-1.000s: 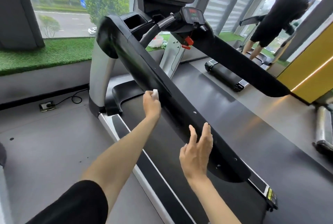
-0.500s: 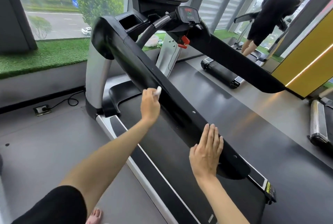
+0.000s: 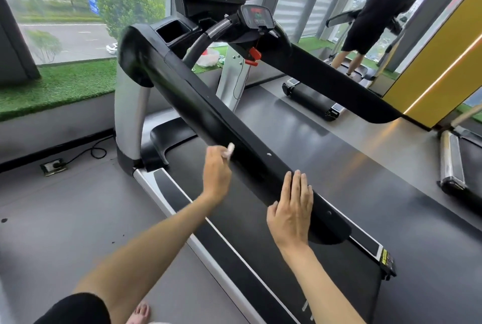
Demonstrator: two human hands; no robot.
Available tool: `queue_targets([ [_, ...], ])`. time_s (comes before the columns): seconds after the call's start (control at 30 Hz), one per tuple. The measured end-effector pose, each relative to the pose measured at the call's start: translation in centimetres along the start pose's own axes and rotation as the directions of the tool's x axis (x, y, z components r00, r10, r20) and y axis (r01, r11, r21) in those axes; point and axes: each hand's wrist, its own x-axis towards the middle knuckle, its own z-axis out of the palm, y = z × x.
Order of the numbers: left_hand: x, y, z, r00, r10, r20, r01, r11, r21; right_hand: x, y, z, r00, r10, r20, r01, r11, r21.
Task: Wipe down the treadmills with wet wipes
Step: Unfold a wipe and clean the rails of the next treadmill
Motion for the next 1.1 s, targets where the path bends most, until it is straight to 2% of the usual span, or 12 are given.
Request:
queue_targets([
  [0.07, 3.1, 0.5, 0.1, 0.985, -0.167, -0.041, 0.167, 0.986, -0.008, -0.6, 0.5, -0.2, 1.000, 0.008, -0.004, -0.008, 1.000, -0.021],
  [0.13, 2.6, 2.1, 1.6, 0.987, -0.161, -0.022, 0.160, 0.987, -0.015, -1.4, 0.9, -0.4, 1.000, 0.026, -0.011, -0.026, 0.999, -0.026],
  [0.23, -4.1, 4.6, 4.6, 0.995, 0.092, 0.036, -0.092, 0.996, -0.005, -2.2, 1.5, -0.5, 1.000, 0.029, 0.002, -0.029, 0.999, -0.036],
  [0.33, -9.7, 5.0, 5.1, 0.897, 0.363, 0.251, -0.373, 0.928, -0.008, -2.3, 2.2, -0.4, 1.000, 0.002, -0.023, -0.003, 0.999, -0.035],
  [0.43, -8.8, 2.9, 3.4, 0.826, 0.478, 0.299, -0.494, 0.869, -0.025, -2.4, 2.2, -0.5, 1.000, -0.007, -0.030, 0.007, 1.000, -0.019],
  [0.5, -6.3, 1.0, 2.2, 0.918, 0.349, 0.187, -0.362, 0.931, 0.040, -2.4, 2.1, -0.6, 1.000, -0.006, -0.007, 0.006, 1.000, -0.018],
  [0.57, -2.7, 0.2, 1.6, 1.000, 0.007, 0.007, -0.008, 0.999, 0.044, -2.4, 2.0, -0.5, 1.000, -0.003, -0.004, 0.003, 1.000, -0.031],
  [0.67, 0.1, 1.0, 2.7, 0.939, -0.333, -0.083, 0.328, 0.942, -0.069, -2.4, 1.9, -0.3, 1.000, -0.003, 0.007, 0.003, 0.999, -0.049],
  [0.77, -4.0, 2.6, 4.7, 0.952, -0.298, -0.064, 0.289, 0.950, -0.118, -2.5, 2.1, -0.1, 1.000, -0.007, 0.012, 0.007, 0.998, -0.062],
  [0.9, -11.9, 2.0, 4.9, 0.964, -0.061, 0.258, 0.097, 0.987, -0.127, -2.5, 2.2, 0.3, 1.000, -0.024, -0.009, 0.023, 0.997, -0.076],
  [0.97, -12.5, 1.4, 4.2, 0.948, -0.012, 0.318, 0.052, 0.992, -0.119, -2.6, 2.3, 0.5, 1.000, -0.021, -0.017, 0.020, 0.997, -0.081],
  [1.1, -6.1, -0.3, 2.7, 0.941, -0.323, 0.099, 0.335, 0.929, -0.155, -2.6, 2.0, 0.5, 1.000, -0.019, -0.020, 0.017, 0.997, -0.080],
])
